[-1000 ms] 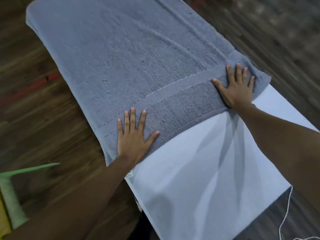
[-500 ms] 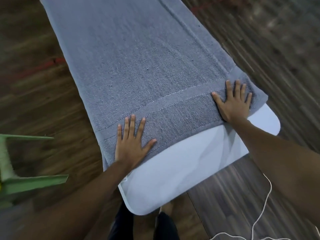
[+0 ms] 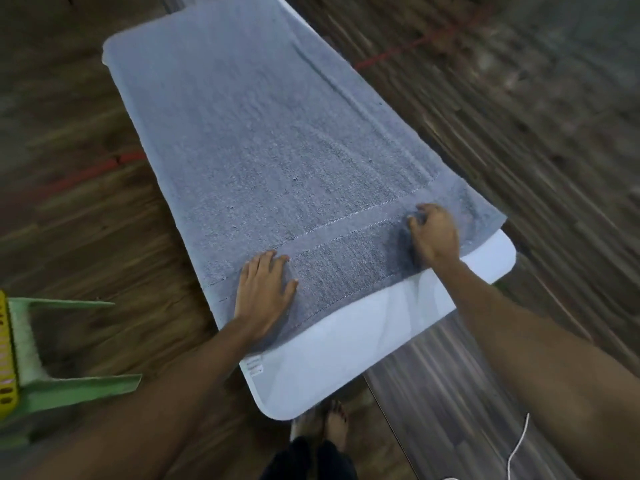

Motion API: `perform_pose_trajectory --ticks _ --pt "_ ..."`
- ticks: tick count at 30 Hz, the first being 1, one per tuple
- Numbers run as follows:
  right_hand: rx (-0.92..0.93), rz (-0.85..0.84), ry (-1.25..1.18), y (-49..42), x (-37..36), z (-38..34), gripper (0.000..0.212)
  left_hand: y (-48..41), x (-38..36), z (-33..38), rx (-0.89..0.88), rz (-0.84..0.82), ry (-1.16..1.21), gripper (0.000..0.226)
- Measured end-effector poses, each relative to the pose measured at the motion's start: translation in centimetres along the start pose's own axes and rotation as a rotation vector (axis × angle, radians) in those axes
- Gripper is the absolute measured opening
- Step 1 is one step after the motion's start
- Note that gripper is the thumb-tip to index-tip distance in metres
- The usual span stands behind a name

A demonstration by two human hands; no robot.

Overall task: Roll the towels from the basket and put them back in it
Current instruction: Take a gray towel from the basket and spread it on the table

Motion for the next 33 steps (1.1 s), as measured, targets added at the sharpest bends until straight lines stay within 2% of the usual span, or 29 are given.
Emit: perform_pose_trajectory --ticks 4,9,15,17,20,22,26,30,33 --pt "-0.100 -0.043 -0.251 5.0 2.0 -3.3 0.023 -0.2 4.2 3.6 -0.060 -0.033 0.095 0.032" --pt "-0.202 -0.082 -0.441 10.2 5.4 -3.4 0.008 -0.1 7.6 10.7 -0.202 -0.081 0.144 0.022" --pt "-0.365 0.021 -0.715 13.5 12.2 2.2 0.009 -2.3 9.7 22.5 -0.392 -0.095 0.130 0.023" --pt "-0.398 0.075 -0.792 13.8 14.5 5.1 0.007 -3.9 8.7 26.6 -0.457 -0.173 0.161 0.022" --pt "-0.415 0.174 -0.841 13.3 18.1 10.3 0.019 -5.5 6.4 33.7 -0.550 -0.352 0.242 0.030" --pt "-0.455 0.251 -0.913 12.7 20.5 14.1 0.008 -6.4 5.0 38.7 -0.550 -0.422 0.311 0.040" --pt "-0.501 0.290 -0.955 9.7 25.5 21.1 0.012 -8.6 1.8 48.1 -0.505 -0.459 0.464 0.042" --pt "-0.543 0.303 -0.956 3.9 30.7 27.5 0.014 -12.3 -0.2 56.0 -0.444 -0.475 0.561 0.018" --pt "-0.574 0.304 -0.962 -1.1 33.8 30.7 0.014 -16.8 -1.2 59.6 -0.373 -0.465 0.605 0.014"
Point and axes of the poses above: each hand's wrist, its own y-axis away from the middle knuckle, its own x-axis out of the back of the hand, z = x × y, the point moved 8 cm from there along -y, towards the middle knuckle, and after that the axes turned 3 degrees about -y, right-handed, at the moved point
